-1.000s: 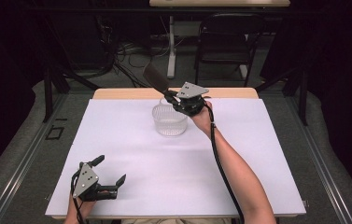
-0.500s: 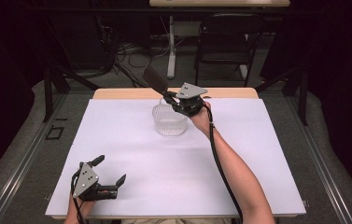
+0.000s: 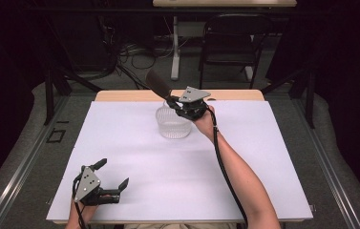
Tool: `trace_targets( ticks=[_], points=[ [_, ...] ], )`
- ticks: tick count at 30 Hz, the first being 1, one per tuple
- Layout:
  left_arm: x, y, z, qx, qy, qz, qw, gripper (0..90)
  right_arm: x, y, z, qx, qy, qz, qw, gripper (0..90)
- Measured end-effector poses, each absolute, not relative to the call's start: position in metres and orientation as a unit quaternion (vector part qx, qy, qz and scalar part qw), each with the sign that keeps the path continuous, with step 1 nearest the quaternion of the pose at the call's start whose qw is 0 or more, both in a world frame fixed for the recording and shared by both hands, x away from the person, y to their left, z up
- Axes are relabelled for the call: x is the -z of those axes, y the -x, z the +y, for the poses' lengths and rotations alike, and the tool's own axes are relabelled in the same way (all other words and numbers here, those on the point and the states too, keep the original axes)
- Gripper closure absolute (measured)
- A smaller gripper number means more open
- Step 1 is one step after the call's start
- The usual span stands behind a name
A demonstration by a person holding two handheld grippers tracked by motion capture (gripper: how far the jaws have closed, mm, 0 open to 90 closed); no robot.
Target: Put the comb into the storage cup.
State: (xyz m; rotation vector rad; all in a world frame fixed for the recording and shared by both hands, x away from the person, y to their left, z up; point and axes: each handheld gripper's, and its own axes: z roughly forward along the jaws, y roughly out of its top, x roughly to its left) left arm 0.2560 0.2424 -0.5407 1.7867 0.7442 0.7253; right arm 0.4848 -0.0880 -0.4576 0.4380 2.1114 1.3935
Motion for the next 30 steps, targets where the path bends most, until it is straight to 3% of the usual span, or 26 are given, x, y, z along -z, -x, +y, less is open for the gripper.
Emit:
trace_targets(
  ticks=[30],
  points=[
    [0.541, -0.256, 0.243, -0.302, -0.743, 0.308, 0.511, 1.3, 0.477, -0.491, -0.087, -0.491, -0.185, 0.814, 0.249, 71.8]
  ],
)
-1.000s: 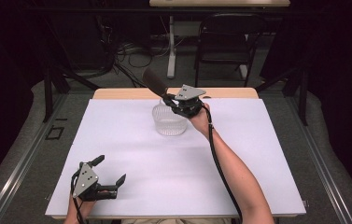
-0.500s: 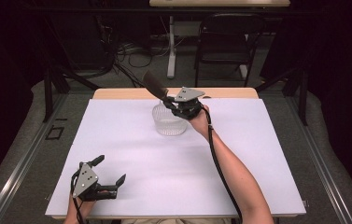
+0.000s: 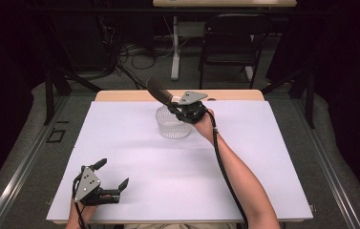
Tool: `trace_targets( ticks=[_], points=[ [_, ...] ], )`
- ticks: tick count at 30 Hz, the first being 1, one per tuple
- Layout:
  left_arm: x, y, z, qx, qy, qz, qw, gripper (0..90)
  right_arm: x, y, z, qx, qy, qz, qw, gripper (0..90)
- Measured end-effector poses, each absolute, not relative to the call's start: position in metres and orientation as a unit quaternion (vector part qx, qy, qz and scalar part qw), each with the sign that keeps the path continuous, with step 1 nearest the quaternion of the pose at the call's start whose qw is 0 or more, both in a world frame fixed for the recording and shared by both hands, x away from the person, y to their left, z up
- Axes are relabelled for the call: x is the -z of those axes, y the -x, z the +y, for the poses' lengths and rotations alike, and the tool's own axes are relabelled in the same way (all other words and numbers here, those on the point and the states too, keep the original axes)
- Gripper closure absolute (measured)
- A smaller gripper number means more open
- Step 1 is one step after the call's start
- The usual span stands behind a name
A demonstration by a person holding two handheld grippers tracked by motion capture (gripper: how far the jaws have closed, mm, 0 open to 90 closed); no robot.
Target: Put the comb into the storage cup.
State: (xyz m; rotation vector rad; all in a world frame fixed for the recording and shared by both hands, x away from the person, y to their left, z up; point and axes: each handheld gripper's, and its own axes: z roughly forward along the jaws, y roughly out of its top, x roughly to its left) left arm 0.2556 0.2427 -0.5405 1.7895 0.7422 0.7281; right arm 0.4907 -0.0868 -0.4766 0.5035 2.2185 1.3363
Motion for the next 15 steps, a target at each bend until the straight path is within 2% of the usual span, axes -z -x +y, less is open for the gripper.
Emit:
trace_targets(
  ticks=[15],
  points=[
    [0.5406, -0.2557, 0.2425, -0.302, -0.743, 0.309, 0.511, 1.3, 0.4835, -0.4936, -0.0843, -0.470, -0.189, 0.830, 0.234, 71.5]
  ],
)
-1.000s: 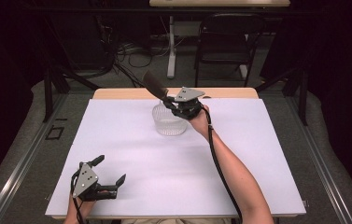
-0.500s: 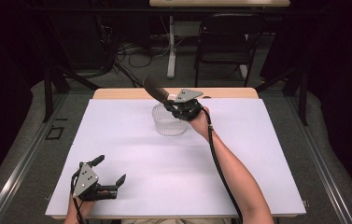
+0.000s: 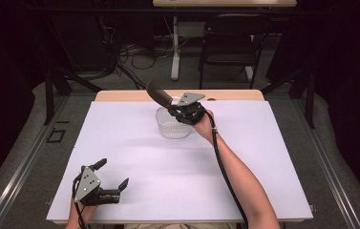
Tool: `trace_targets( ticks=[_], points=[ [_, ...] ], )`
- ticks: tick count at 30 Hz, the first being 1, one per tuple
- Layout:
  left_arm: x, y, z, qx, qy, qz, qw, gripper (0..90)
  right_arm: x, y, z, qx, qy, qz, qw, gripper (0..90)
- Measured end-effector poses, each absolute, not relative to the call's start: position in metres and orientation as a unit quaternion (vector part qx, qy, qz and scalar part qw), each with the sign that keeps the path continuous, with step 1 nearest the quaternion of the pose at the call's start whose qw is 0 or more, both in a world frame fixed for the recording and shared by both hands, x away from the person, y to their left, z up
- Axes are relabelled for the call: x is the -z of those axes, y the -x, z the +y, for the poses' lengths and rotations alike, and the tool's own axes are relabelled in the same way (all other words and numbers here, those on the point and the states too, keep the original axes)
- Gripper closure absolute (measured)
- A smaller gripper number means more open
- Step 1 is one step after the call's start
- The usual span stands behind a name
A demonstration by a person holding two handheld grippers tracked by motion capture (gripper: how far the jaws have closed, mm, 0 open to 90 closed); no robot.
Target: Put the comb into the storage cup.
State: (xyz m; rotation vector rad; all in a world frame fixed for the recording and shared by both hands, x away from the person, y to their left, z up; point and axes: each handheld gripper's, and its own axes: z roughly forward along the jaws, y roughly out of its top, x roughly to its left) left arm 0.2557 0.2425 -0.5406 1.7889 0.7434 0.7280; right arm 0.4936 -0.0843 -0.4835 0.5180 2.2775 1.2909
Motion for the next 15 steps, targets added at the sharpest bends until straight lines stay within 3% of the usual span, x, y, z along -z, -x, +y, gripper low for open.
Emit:
trace_targets(
  ticks=[15],
  points=[
    [0.5405, -0.2556, 0.2424, -0.303, -0.743, 0.309, 0.511, 1.3, 0.4890, -0.4954, -0.0809, -0.446, -0.190, 0.844, 0.228, 71.4]
  ],
)
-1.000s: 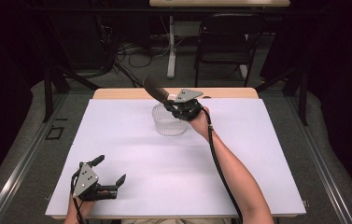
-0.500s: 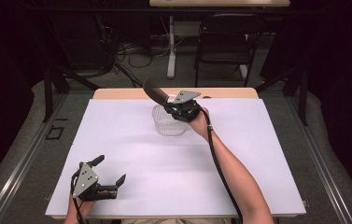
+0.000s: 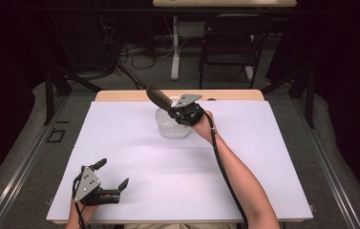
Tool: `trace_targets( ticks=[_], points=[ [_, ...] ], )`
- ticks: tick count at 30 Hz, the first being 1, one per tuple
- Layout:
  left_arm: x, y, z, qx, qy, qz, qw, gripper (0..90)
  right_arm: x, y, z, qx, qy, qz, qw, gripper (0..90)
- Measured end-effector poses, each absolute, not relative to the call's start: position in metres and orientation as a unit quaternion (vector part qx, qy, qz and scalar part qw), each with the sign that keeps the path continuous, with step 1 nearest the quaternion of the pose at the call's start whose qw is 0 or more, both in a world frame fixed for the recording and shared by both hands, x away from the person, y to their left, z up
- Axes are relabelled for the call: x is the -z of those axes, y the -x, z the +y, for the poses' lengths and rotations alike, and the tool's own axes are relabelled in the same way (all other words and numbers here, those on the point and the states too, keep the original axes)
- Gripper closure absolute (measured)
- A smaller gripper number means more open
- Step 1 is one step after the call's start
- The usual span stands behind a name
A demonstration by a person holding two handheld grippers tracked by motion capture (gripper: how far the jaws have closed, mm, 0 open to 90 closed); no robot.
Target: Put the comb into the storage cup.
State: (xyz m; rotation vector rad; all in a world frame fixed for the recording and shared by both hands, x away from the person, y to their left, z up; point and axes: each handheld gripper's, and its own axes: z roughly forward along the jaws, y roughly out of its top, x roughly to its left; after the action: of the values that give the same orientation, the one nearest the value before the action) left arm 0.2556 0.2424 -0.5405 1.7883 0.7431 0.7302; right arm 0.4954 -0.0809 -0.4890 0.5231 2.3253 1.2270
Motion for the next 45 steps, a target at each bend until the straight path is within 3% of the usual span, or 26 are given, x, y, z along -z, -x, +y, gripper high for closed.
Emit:
trace_targets(
  ticks=[23, 45],
  points=[
    [0.541, -0.256, 0.242, -0.303, -0.744, 0.308, 0.510, 1.6, 0.493, -0.496, -0.080, -0.414, -0.196, 0.864, 0.208, 67.3],
    [0.540, -0.256, 0.242, -0.303, -0.744, 0.308, 0.510, 1.5, 0.464, -0.479, -0.096, -0.421, -0.214, 0.866, 0.162, 29.5]
  ],
)
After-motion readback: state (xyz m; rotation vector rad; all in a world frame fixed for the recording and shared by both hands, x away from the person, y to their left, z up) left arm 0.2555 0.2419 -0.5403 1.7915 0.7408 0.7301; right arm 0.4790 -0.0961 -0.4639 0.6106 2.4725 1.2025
